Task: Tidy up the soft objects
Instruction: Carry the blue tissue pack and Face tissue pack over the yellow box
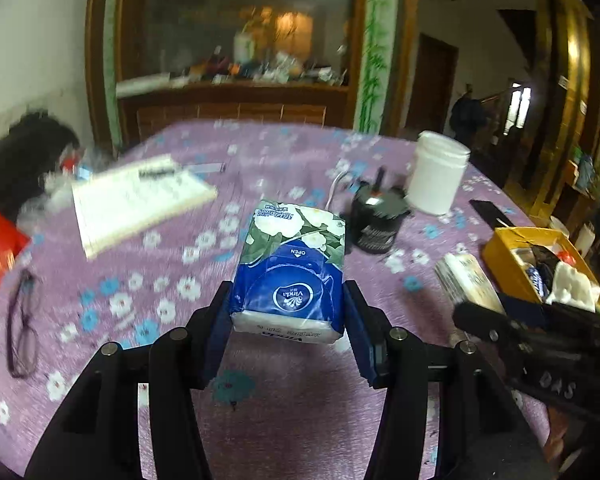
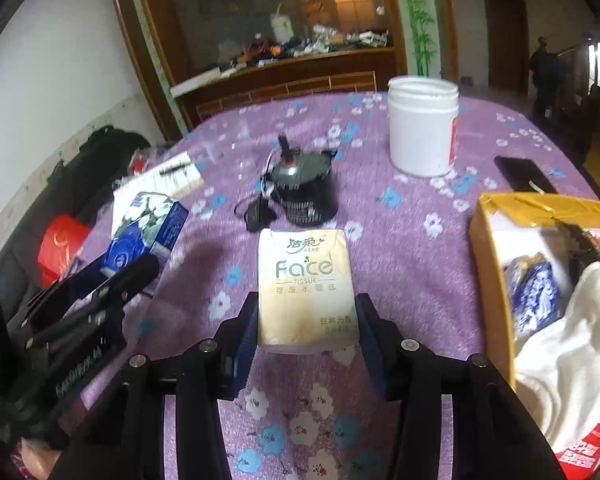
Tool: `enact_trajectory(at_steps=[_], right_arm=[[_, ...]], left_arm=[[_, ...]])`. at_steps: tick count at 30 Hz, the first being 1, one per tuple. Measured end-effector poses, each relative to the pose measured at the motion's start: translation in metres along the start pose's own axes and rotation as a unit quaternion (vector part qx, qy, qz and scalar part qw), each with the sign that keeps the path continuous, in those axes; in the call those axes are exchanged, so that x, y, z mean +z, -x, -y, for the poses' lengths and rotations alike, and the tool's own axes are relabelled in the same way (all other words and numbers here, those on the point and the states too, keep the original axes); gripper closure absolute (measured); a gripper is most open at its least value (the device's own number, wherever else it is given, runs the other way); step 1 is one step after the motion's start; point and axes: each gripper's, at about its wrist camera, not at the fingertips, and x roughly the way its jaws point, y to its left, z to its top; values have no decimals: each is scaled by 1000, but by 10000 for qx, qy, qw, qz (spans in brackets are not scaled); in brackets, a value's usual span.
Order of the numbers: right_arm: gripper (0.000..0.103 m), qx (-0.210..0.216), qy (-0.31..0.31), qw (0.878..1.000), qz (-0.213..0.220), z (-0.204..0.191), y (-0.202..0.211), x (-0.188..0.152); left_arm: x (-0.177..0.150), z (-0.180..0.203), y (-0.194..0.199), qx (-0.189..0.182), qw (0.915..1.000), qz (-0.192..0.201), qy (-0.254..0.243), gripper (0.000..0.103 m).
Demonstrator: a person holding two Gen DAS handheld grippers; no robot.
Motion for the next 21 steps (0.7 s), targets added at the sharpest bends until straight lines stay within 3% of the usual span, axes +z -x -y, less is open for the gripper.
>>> enact_trajectory(at_steps=[9,21], right_arm=[[55,-18,-43,9988,484,2,16,5],[55,-26,-18,9967,810,4,24,7]], left_arm=[[-2,26,25,411,9936,770,-723,51],[0,25,29,675,9902,982,-728,51]])
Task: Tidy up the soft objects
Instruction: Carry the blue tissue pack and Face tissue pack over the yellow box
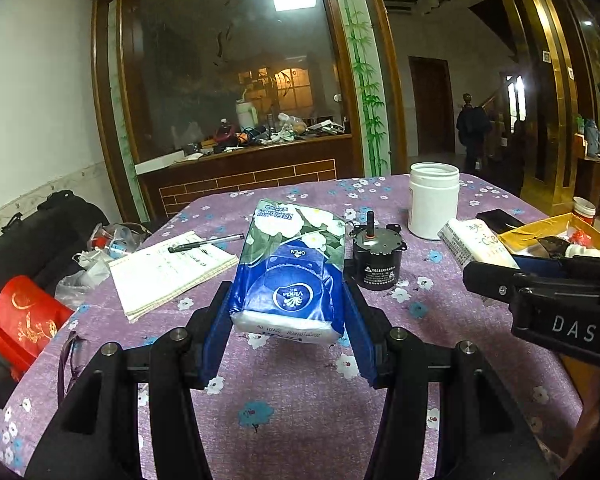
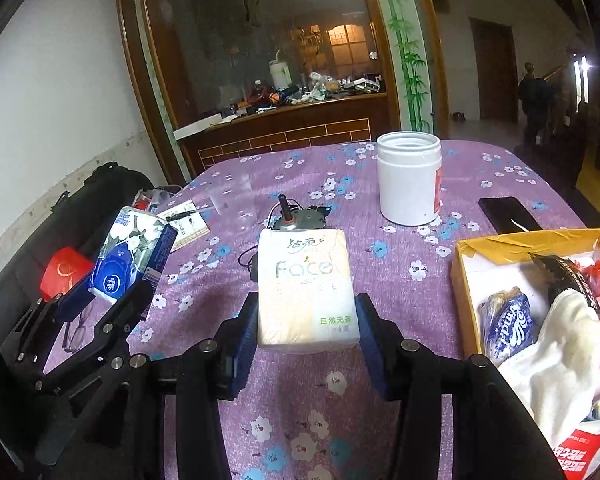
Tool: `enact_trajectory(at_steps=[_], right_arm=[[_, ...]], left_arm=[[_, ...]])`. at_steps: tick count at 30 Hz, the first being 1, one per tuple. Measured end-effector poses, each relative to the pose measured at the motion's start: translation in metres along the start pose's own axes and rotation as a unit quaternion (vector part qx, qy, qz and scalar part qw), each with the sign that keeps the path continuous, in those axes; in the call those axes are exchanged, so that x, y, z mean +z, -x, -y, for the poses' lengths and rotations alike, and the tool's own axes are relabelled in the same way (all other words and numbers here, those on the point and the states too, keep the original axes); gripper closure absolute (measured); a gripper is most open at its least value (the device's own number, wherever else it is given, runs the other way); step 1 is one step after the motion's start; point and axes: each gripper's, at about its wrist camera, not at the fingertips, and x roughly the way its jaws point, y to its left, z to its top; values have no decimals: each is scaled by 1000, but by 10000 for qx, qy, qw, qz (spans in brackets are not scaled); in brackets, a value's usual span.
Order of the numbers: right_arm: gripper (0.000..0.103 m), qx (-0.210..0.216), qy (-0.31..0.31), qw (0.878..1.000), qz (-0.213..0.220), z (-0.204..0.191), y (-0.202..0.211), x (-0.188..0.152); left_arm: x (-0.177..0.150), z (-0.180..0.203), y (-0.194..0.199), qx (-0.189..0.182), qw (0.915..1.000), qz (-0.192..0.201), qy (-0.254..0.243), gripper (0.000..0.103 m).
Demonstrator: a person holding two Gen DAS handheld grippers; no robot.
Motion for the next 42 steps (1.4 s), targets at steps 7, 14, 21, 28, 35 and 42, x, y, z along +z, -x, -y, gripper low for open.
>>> enact_trajectory(at_steps=[7,14,21,28,35,42], right_arm=[[55,-19,-20,9999,121,1,4,1],[55,-105,-116,9996,228,4,13,4],[55,-160,-365,9985,363,14,36,7],[55,-281,-630,9967,427,39,63,-1],[55,-380,-843,9939,606,63,91,-5],[55,-429,-1100,9905,708,94,110,-10]], left_arm=[[-2,6,5,130,9997,146,-142,51],[-2,9,9,223,9991,270,-219,51],[-1,14,16,249,9983,452,-284,51],[2,17,24,123,9984,501,-249,51],[8,31,36,-78,9983,492,-300,51],[16,70,51,-598,9963,403,-467,51]])
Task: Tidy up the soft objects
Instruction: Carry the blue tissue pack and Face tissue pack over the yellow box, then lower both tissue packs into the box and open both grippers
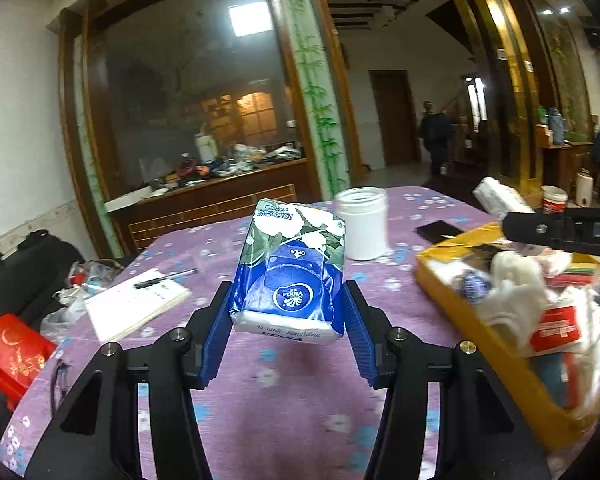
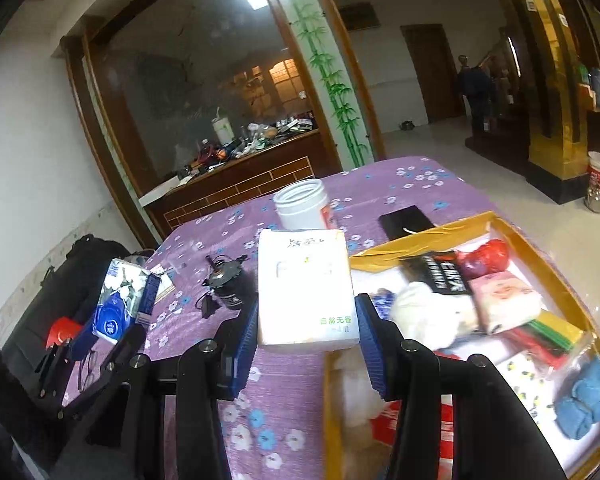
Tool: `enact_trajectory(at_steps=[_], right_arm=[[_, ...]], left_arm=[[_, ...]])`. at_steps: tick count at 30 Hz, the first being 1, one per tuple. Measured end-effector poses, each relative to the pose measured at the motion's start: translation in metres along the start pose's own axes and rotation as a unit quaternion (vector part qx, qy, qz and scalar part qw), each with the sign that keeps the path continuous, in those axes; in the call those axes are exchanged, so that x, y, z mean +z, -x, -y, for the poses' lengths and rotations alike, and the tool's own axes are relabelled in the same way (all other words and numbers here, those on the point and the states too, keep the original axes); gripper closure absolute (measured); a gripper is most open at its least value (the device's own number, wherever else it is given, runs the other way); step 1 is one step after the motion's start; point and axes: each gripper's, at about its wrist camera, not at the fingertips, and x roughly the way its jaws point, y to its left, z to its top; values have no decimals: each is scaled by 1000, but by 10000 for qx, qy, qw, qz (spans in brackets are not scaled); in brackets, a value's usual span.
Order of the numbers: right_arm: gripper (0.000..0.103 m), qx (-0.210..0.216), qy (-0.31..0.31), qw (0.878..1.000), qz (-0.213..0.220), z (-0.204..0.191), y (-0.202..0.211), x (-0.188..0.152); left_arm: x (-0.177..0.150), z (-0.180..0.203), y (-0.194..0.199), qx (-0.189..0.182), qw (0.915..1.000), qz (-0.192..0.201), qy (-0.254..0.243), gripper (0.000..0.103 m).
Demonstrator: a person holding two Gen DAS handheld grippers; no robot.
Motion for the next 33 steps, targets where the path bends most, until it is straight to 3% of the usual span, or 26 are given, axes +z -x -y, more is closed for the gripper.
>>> enact_trajectory(at_steps=[9,17,26,33], right_arm=[[55,-177,-453,9988,1,55,24,5],[55,-432,-726,9964,-13,102,47,1],[55,-727,-838,9931,-378,132,39,-8],[55,-856,-845,9902,-702,143,26,-17]], left_arm=[[14,66,11,-1104,9932,-354,-107,51],[23,113,5,-2121,9718,-1029,87,51],[21,143,-4,-2557,9539,-1548,275,51],[17,173,2,-2695,9491,-1631,-20,51]])
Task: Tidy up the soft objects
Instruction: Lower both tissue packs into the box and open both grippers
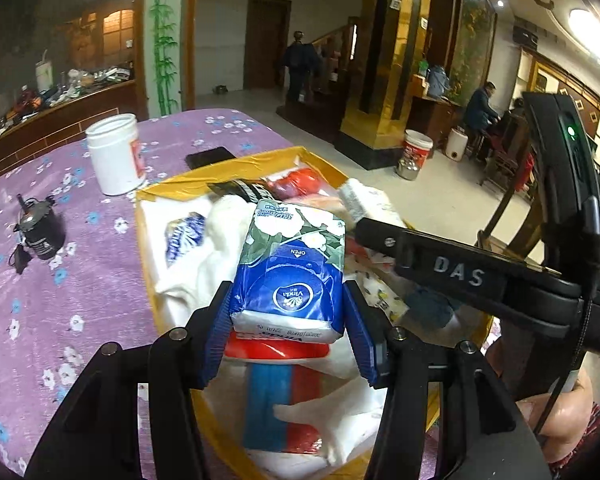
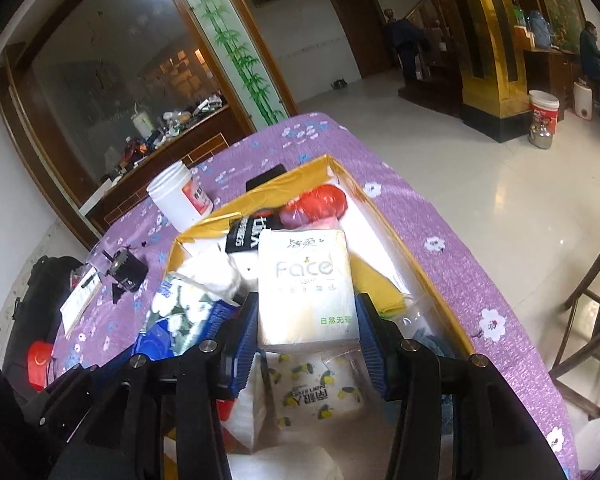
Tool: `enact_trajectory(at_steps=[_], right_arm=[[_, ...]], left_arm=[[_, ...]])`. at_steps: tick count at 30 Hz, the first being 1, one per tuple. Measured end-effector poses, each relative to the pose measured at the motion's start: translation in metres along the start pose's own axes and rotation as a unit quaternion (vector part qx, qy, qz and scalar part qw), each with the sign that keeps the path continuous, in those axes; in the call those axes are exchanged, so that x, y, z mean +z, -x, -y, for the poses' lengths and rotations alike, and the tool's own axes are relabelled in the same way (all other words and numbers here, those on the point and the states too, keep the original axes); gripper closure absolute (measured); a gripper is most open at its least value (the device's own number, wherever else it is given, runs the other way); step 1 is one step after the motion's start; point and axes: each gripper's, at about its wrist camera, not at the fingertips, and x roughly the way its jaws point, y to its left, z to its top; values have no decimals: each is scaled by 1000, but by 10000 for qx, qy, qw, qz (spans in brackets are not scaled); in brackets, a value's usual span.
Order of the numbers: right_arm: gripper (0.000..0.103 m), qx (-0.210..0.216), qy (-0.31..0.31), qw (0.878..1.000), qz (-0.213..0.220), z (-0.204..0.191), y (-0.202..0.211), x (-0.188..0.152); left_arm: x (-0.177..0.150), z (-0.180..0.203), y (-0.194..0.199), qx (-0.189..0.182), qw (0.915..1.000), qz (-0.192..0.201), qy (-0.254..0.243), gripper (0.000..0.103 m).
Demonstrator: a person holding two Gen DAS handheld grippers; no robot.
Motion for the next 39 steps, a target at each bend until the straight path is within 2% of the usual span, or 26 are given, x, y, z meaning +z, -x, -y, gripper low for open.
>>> enact_trajectory(at_steps=[11,22,27,31,33,39], right_arm=[[54,-43,62,9998,-198,-4,-13,-5],[52,-74,93,9997,-232,-4,-15,-8],[52,-96,113,9997,-189,-4,-13,-9],[47,-122,131,9997,-135,-5,-11,-11],[41,-133,162,9997,-97,-6,-9,-12],[29,-175,365,9992,30,-13,-2,-18]], left_arm=[[-6,-2,-9,55,9999,-141,-40,51],[-13,7,-8,181,9993,-59,-326,51],[-20,11,-4,306,9980,98,-547,51],[-26,18,-1,438,9957,232,-785,50],[-28,21,0,508,9939,314,-922,49],[-28,21,7,519,9927,496,-966,46]])
